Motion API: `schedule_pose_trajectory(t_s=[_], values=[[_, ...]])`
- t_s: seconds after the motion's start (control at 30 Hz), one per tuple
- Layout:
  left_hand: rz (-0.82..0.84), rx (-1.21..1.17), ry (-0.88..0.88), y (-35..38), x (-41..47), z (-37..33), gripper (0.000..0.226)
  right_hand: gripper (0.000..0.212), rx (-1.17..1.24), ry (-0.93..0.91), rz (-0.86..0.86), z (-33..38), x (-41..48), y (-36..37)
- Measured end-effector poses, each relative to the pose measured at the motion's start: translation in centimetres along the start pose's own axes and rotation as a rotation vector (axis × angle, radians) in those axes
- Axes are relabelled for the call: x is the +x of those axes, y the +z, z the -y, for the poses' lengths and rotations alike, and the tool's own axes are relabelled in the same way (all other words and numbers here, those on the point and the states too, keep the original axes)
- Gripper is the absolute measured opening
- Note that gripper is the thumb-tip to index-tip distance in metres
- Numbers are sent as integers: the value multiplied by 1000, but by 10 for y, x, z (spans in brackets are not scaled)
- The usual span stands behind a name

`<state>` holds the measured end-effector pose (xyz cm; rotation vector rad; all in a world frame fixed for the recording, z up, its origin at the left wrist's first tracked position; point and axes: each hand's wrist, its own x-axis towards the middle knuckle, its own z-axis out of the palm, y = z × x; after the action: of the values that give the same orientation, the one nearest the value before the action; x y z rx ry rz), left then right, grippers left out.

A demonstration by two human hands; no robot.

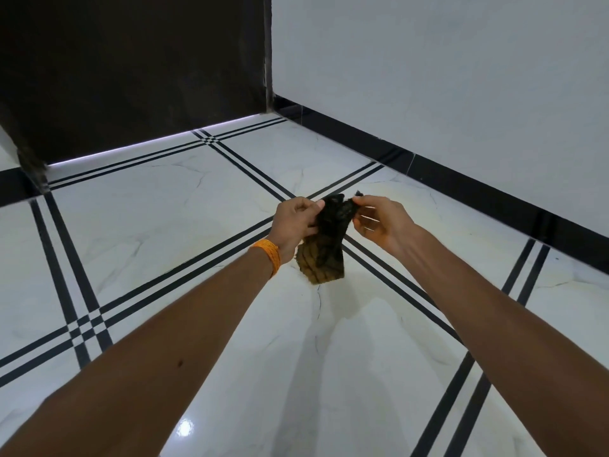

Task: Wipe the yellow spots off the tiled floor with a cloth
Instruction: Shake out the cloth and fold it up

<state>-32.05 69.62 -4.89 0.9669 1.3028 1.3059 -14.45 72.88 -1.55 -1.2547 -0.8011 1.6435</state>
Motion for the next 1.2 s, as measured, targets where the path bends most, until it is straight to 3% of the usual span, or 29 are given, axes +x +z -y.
schedule_pose_trajectory(t_s=[0.07, 0.1, 0.17, 0.23, 0.3, 0.37, 0.43, 0.47, 0.57, 0.63, 0.73, 0.83, 0.9, 0.97, 1.03, 1.13, 1.2], values=[[-153, -112, -91, -3, 8, 0, 25, 8, 91, 31, -52, 0, 4, -8], [-220, -180, -134, -5, 12, -2, 30, 10, 22, 79, -48, 1, 4, -15], [-305, -283, -185, -8, 16, -10, 36, 14, -447, 237, 13, 2, 1, -31], [-286, -277, -184, -7, 17, -18, 38, 21, -988, 376, 54, 1, 2, -43], [-183, -174, -151, 0, 13, -27, 38, 34, -1252, 255, -13, -1, 8, -44], [-38, -42, -123, 13, 5, -35, 35, 52, -1074, 33, -12, 1, 12, -36], [98, 110, -96, 24, 2, -42, 34, 72, -717, -42, 155, 4, 15, -22], [151, 180, -85, 27, 1, -44, 34, 76, -660, -82, 244, 5, 16, -17], [195, 278, -22, 29, 4, -49, 34, 50, -714, -213, 401, 5, 17, -14], [174, 279, 37, 23, 3, -50, 34, 32, -675, -208, 407, 6, 15, -17], [208, 223, 84, 4, 8, -47, 45, 24, -648, -171, 350, 16, 11, -25], [430, 508, -1, -17, 9, -40, 62, 15, -594, -120, 307, 28, 4, -31], [616, 682, -97, -16, 6, -30, 41, 18, -597, -67, 322, 35, -1, -30], [651, 596, -136, -6, 5, -20, 32, 24, -628, 10, 388, 40, -5, -27], [595, 388, -153, 3, 8, -16, 39, 28, -600, 49, 399, 45, -5, -29], [480, 64, -207, 5, 8, -22, 40, 30, -483, 59, 311, 56, -3, -47], [486, 58, -234, 2, 7, -19, 38, 24, -401, 83, 268, 65, -3, -61]])
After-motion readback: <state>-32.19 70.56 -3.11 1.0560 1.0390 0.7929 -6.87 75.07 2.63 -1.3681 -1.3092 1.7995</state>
